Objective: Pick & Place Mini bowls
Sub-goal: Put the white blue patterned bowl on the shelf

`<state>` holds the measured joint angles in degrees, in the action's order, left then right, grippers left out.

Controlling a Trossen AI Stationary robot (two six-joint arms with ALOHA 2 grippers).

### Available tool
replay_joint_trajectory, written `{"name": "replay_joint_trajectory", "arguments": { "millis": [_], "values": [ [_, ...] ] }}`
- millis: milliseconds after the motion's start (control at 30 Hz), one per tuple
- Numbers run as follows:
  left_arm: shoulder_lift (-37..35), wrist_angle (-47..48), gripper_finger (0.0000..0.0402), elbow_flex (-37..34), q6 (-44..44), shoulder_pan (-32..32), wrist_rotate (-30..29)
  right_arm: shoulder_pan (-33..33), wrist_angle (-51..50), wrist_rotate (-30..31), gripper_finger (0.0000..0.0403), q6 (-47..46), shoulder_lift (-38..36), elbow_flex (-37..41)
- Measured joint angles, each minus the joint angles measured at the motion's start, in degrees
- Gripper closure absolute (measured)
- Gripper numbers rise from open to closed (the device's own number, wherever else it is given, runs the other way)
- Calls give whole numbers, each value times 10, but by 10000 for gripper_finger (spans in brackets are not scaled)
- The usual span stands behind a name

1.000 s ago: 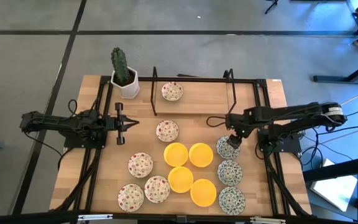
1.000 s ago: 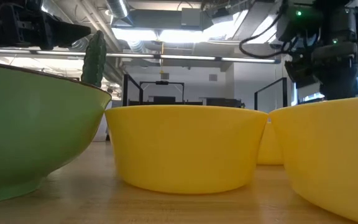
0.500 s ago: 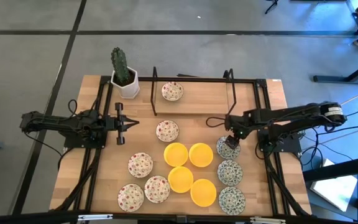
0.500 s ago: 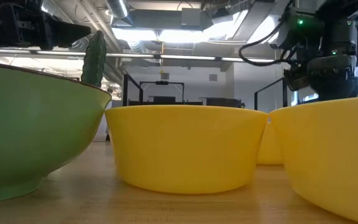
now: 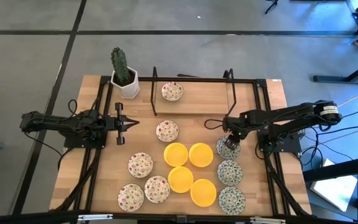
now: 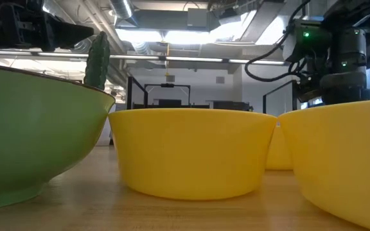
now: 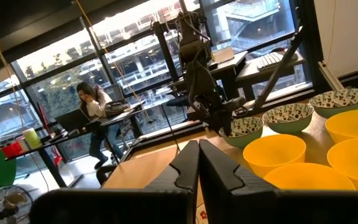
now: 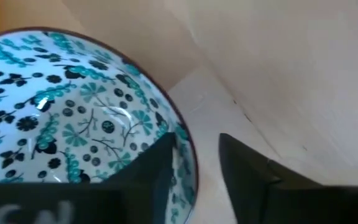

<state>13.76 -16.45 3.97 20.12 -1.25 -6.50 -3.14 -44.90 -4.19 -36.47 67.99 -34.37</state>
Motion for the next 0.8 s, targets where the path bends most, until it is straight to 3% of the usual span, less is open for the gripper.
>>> {"name": "replay_joint_trajectory", "arguments": {
  "millis": [200,600,800],
  "values": [
    [0,0,399,0,-8,0,0,-5,11,-12,387,28,-2,-7],
    [0,0,396,0,-9,0,0,-9,-44,22,390,153,-12,-150],
    [0,0,400,0,-9,0,0,-9,-28,34,390,248,-92,-224]
  ]
}}
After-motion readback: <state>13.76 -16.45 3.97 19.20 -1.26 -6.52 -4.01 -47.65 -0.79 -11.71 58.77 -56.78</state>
